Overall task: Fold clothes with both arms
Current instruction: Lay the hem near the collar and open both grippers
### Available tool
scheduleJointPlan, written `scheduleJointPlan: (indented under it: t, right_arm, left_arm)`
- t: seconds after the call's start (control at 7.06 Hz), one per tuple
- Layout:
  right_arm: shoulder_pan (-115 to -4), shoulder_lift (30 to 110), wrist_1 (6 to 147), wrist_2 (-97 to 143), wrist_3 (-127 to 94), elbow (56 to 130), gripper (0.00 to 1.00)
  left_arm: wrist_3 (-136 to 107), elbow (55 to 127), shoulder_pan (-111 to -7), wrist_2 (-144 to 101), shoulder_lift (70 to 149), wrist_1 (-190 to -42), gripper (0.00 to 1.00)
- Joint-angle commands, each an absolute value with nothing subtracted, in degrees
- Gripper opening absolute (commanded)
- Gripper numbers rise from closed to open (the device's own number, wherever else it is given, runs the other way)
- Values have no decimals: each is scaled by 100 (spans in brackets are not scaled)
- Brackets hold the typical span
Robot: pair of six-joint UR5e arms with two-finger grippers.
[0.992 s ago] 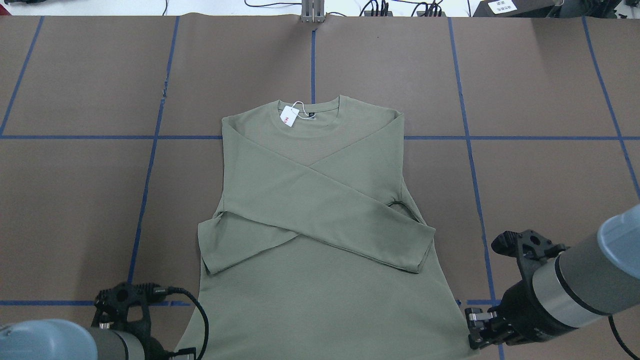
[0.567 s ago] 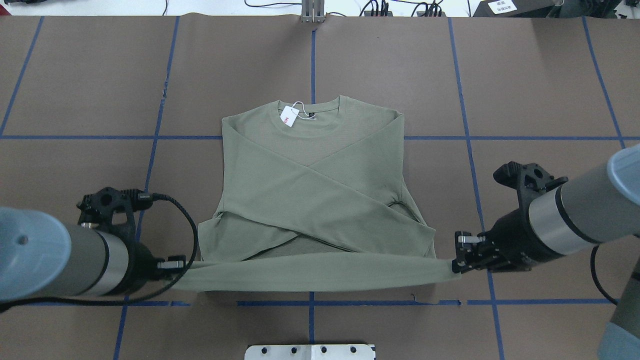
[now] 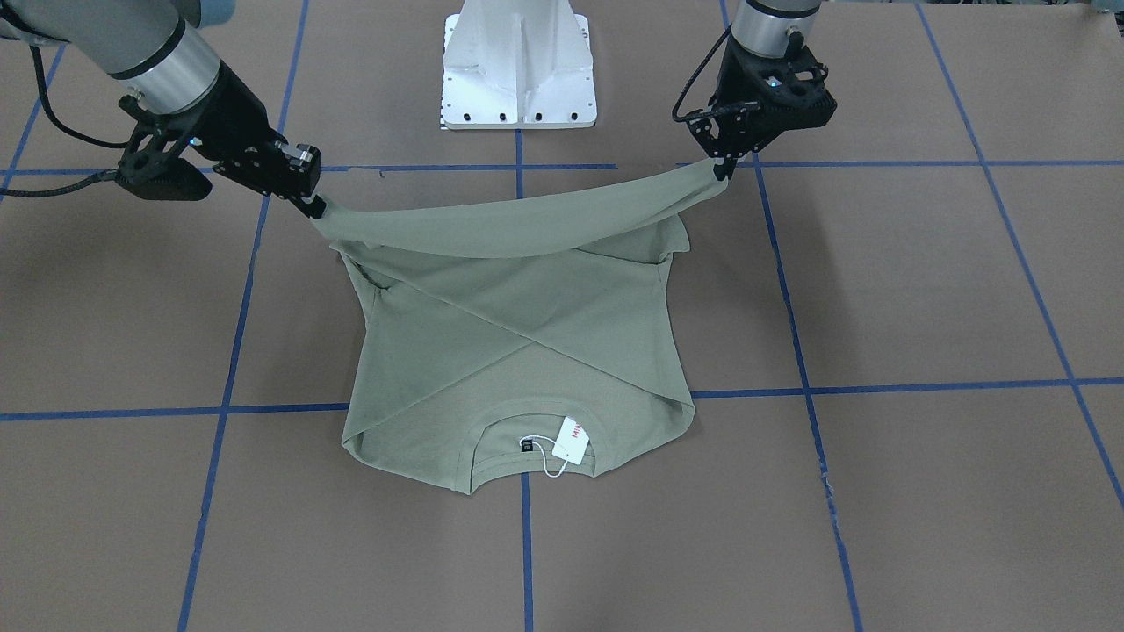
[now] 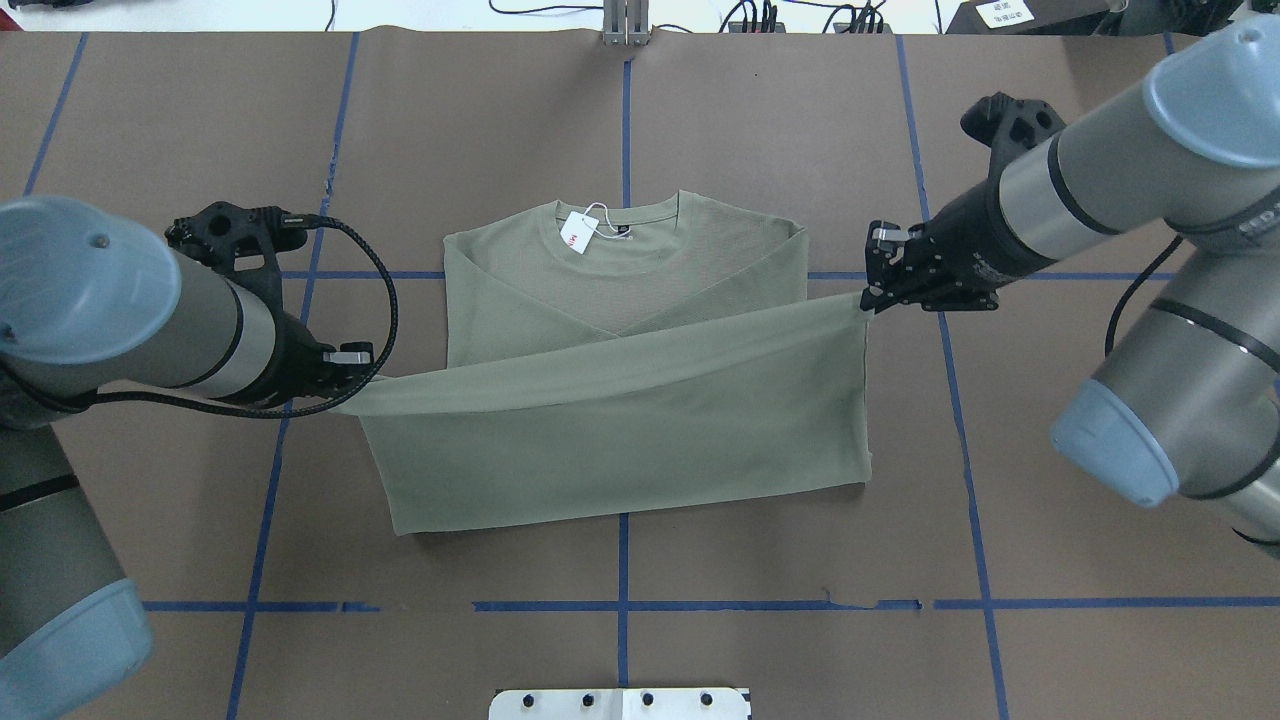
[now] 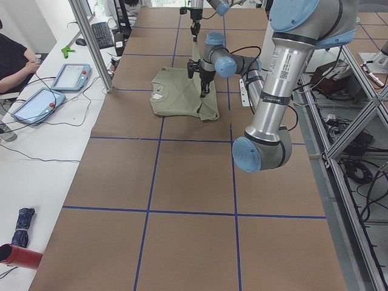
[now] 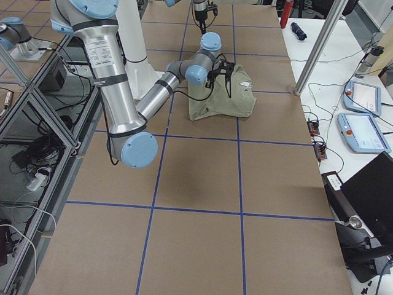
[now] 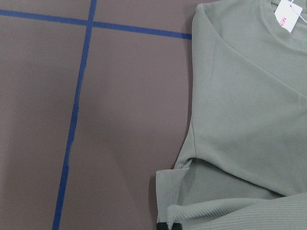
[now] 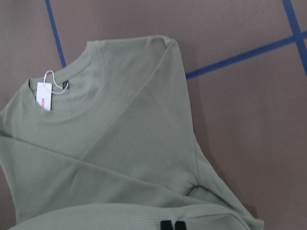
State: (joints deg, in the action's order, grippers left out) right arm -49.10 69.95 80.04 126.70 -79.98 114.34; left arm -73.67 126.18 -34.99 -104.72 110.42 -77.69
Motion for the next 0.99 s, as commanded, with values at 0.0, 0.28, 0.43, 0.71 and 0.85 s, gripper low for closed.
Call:
scheduleJointPlan:
  t: [0.0, 0.28, 0.43, 0.71, 0.85]
  right_arm:
    - [-5246, 6384, 8007, 12648, -7665, 10481, 0]
    - [-5291, 5917, 7998, 12569, -7638, 9620, 0]
    - [-5265, 5741, 7928, 12568, -7638, 9224, 0]
    - [-5239, 5731, 7551, 12577, -7655, 8642, 0]
    - [-5160, 5722, 7489, 12577, -7647, 8448, 0]
  left_arm:
    - [-6945, 11957, -3935, -10477, 11459, -7839, 0]
    - [-6943, 10799, -4200, -10450, 11741, -8853, 0]
    - [-6952, 10384, -4227, -10441, 11760, -9399, 0]
    - [-6970, 9566, -4228, -10415, 12031, -9999, 0]
    - [-7013, 9171, -4228, -10415, 12111, -10446, 0]
